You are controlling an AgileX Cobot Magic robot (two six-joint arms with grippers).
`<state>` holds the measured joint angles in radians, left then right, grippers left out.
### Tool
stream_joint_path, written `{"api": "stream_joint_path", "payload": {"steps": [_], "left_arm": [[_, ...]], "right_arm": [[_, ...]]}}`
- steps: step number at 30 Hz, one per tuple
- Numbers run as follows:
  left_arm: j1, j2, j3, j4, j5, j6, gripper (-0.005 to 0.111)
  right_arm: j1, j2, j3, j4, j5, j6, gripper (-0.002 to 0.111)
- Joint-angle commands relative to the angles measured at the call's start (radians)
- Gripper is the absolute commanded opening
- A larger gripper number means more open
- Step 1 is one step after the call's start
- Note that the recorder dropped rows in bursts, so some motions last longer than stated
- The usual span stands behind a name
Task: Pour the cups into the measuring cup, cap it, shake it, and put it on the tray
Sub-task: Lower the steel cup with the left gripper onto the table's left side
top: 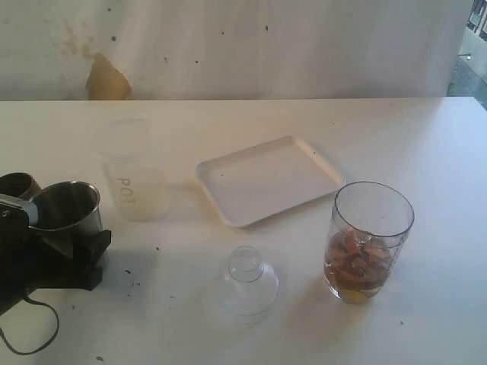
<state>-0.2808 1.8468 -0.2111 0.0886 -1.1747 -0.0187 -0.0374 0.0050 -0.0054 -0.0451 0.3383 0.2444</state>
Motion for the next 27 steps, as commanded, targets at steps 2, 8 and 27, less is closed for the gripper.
{"api": "stream_joint_path", "payload": {"steps": [2,8,27], "left_arm": [[0.0,-0.001,-0.003,-0.018,-0.046,0.006,0.0],[0.0,-0.001,-0.01,-0.024,-0.046,0.001,0.012],[0.0,-0.036,0.03,-0.056,-0.046,-0.002,0.105]], "right_arm": [[-0.005,-0.005,0.005,-0.005,-0.002,-0.003,0.0],[-0.005,-0.005,0.005,-0.005,-0.002,-0.003,0.0],[-0.005,-0.005,0.005,-0.005,-0.002,-0.003,0.0]]}}
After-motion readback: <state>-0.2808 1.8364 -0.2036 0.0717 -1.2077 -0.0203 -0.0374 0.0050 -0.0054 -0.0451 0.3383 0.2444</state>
